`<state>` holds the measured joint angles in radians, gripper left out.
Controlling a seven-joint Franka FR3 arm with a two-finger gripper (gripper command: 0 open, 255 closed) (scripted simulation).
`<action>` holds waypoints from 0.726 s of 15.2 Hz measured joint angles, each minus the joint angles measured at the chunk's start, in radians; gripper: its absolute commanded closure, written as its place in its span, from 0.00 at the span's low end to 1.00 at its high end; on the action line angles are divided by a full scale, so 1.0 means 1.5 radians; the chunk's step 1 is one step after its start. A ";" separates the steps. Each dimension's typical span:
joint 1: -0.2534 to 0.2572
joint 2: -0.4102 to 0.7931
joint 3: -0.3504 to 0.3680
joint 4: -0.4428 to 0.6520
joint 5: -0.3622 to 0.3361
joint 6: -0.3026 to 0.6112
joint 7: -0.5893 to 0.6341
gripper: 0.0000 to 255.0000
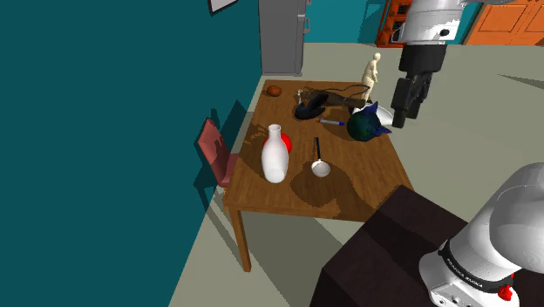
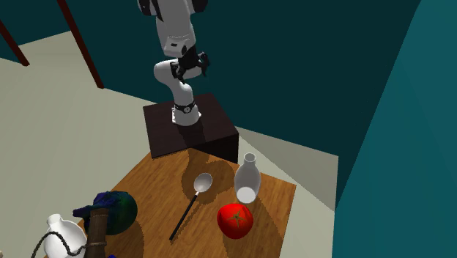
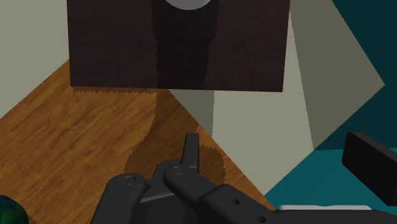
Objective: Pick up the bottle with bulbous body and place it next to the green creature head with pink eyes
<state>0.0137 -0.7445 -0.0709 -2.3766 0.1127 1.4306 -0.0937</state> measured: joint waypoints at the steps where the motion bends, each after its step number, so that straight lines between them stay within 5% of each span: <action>1: 0.000 0.000 0.000 0.000 0.000 0.000 0.000 0.00; 11: 0.017 0.205 0.049 0.074 0.009 0.154 0.041 0.00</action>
<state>0.0397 -0.4372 0.0028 -2.2660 0.1263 1.6617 -0.0319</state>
